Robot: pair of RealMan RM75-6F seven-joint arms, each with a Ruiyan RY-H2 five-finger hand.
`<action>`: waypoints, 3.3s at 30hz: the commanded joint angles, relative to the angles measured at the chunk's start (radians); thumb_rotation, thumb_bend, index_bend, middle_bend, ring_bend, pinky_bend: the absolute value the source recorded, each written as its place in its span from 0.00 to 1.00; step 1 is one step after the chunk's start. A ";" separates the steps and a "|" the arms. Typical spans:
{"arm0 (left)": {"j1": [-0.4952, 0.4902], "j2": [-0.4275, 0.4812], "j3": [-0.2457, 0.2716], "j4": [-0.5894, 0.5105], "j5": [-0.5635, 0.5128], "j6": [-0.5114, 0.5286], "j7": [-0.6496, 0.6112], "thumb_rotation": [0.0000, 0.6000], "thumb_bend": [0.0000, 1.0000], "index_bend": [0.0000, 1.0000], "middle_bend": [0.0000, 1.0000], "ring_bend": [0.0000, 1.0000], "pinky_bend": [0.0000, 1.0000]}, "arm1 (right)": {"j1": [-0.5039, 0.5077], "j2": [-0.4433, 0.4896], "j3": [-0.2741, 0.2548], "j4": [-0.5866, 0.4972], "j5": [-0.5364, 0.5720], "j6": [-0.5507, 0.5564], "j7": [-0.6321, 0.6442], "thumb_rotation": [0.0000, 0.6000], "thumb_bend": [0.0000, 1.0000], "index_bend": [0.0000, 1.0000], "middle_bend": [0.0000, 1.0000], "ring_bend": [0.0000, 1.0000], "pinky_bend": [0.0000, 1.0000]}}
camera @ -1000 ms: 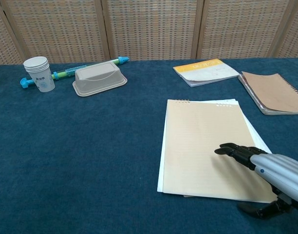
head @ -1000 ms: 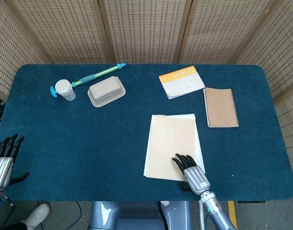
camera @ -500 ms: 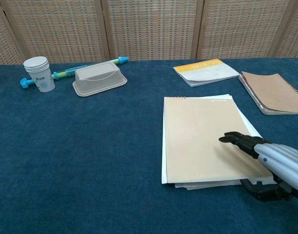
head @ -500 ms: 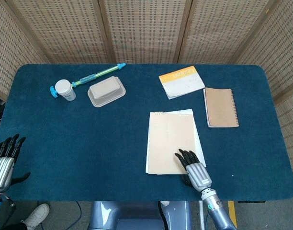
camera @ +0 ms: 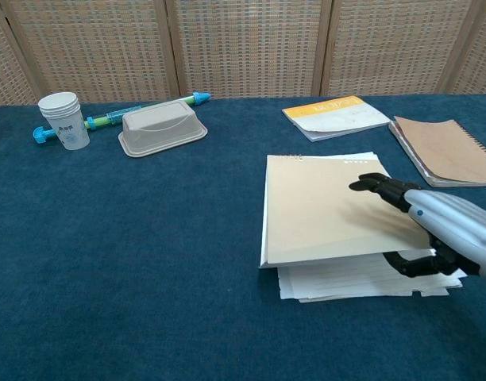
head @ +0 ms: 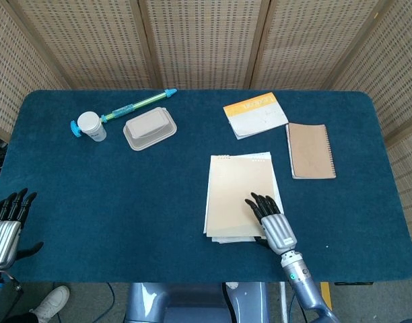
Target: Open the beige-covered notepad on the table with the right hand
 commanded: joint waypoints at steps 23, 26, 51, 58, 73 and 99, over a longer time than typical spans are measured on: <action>-0.009 0.001 0.008 -0.003 -0.003 -0.022 -0.001 1.00 0.10 0.00 0.00 0.00 0.09 | 0.127 0.100 0.058 -0.153 0.320 -0.240 -0.247 1.00 0.74 0.16 0.01 0.00 0.05; -0.007 0.000 0.008 -0.002 0.001 -0.018 -0.008 1.00 0.10 0.00 0.00 0.00 0.09 | 0.125 0.065 0.066 -0.115 0.283 -0.176 -0.237 1.00 0.76 0.29 0.14 0.09 0.23; -0.009 -0.001 0.010 0.000 -0.001 -0.023 -0.011 1.00 0.10 0.00 0.00 0.00 0.09 | 0.082 0.246 -0.027 -0.185 0.048 -0.033 -0.053 1.00 0.90 0.65 0.57 0.57 0.61; -0.009 -0.001 0.010 -0.002 -0.003 -0.024 -0.002 1.00 0.10 0.00 0.00 0.00 0.09 | 0.038 0.339 -0.104 -0.200 -0.036 0.017 -0.017 1.00 0.90 0.65 0.57 0.57 0.61; -0.008 0.003 0.018 -0.011 0.010 -0.022 0.013 1.00 0.10 0.00 0.00 0.00 0.09 | -0.100 0.420 -0.286 -0.151 -0.218 0.171 0.100 1.00 0.90 0.65 0.57 0.57 0.61; -0.012 0.001 0.005 0.006 -0.014 -0.029 -0.009 1.00 0.10 0.00 0.00 0.00 0.09 | 0.104 0.431 -0.026 -0.344 -0.199 0.041 -0.054 1.00 0.89 0.65 0.58 0.57 0.62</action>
